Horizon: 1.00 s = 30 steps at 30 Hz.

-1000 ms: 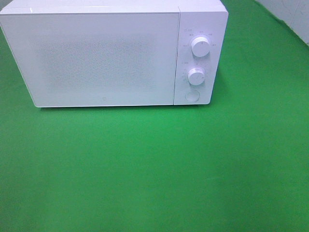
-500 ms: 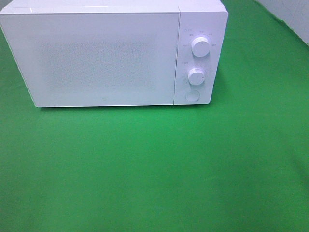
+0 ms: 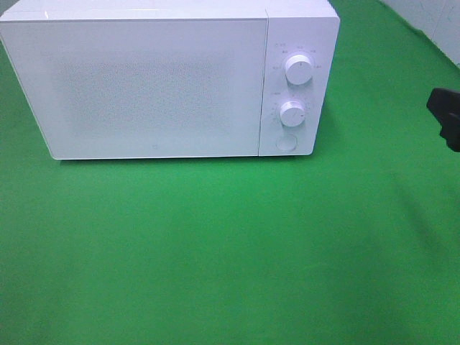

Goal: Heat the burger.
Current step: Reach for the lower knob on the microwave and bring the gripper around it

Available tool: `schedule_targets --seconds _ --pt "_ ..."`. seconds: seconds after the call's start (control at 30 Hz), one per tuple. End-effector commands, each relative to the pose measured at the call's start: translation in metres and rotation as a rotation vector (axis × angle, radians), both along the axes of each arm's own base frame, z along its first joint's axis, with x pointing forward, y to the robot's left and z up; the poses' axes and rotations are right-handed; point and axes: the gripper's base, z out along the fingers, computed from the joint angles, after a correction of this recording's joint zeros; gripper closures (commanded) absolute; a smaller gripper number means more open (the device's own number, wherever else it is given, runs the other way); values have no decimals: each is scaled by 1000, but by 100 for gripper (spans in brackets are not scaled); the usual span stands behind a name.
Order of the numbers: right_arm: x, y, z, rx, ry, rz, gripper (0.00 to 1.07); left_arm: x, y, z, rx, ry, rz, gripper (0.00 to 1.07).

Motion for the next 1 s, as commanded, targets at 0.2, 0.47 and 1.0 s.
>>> schedule_targets --seconds 0.2,0.47,1.0 --pt "23 -9 -21 -74 -62 -104 33 -2 0 0 -2 -19 2 9" --pt "35 1 -38 -84 -96 -143 33 -2 0 0 -2 -19 2 9" --pt "34 54 -58 -115 -134 -122 33 -2 0 0 -2 -19 2 9"
